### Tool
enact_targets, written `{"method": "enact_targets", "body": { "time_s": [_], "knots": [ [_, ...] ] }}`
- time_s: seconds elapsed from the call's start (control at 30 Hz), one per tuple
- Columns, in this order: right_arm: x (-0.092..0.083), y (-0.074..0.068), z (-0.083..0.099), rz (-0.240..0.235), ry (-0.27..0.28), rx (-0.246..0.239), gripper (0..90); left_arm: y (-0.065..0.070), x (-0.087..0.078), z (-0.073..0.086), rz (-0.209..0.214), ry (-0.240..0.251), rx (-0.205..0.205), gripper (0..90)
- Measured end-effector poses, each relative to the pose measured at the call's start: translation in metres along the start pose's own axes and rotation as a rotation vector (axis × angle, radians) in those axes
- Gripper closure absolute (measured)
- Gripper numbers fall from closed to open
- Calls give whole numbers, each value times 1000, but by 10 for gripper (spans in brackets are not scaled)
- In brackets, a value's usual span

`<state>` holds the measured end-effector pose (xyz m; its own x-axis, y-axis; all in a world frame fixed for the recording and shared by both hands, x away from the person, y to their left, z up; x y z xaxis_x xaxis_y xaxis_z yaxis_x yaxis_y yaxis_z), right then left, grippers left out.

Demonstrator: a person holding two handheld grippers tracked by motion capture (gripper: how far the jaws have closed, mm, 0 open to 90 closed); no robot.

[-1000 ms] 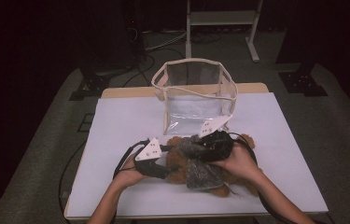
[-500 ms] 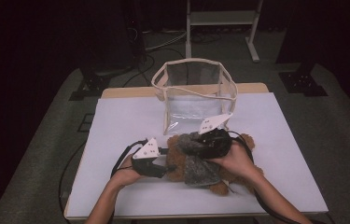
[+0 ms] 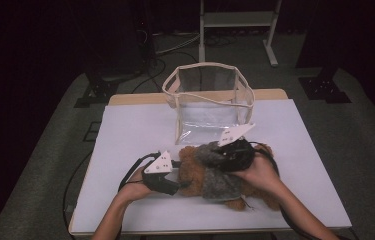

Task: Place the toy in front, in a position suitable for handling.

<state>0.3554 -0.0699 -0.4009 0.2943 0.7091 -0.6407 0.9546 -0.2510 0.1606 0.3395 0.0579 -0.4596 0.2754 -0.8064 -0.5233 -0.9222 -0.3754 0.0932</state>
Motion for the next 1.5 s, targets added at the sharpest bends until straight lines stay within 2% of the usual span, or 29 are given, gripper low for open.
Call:
{"method": "enact_targets", "body": {
  "time_s": [0.1,0.2,0.3,0.37,0.43,0.5,0.6,0.63,0.7,0.83,0.93,1.0,1.1,1.13,1.3,1.43,1.5],
  "knots": [
    [-19,20,23,69,-36,51,659,1,1,-1,6,0,-2,361],
    [-42,37,41,114,1,123,658,0,-1,-2,17,-5,-5,334],
    [-48,39,50,111,25,163,658,0,-5,-7,31,-1,-15,298],
    [-43,31,53,72,46,192,657,2,-8,-16,40,34,-14,287],
    [-35,17,52,36,58,191,651,5,-10,-25,44,57,-6,288],
    [-28,4,48,27,71,163,643,8,-7,-34,46,65,7,306],
    [-26,-7,46,62,70,101,626,10,2,-46,41,42,-17,434],
    [-27,-7,47,74,70,89,626,12,7,-47,52,14,-14,454],
    [-30,-6,50,93,79,82,626,14,13,-45,51,-9,-10,457],
    [-30,-8,51,102,85,54,630,14,14,-40,54,6,-27,461],
    [-29,-11,49,127,77,15,627,15,13,-37,47,15,-36,457],
    [-29,-12,49,137,82,13,627,16,14,-37,40,18,-36,453],
    [-30,-11,49,146,96,36,610,16,14,-37,25,17,-25,447],
    [-31,-11,49,151,97,28,610,17,14,-37,21,18,-23,447],
    [-35,-10,49,152,76,42,657,17,14,-35,14,16,-17,458],
    [-51,7,60,182,78,148,666,16,12,-33,21,15,-20,468],
    [-61,17,72,225,79,205,672,17,11,-33,25,11,-17,470]
  ]
}}
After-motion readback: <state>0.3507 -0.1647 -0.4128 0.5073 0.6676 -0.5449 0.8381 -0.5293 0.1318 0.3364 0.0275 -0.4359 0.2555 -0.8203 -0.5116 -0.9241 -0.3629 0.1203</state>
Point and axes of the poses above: each handheld gripper's, and its own axes: x roughly forward along the jaws, z roughly out of its underside, y roughly to its right, the point moved 9 cm from there along x, roughly forward along the jaws, and after that the axes turned 13 degrees about -x, right-handed, at the moved point
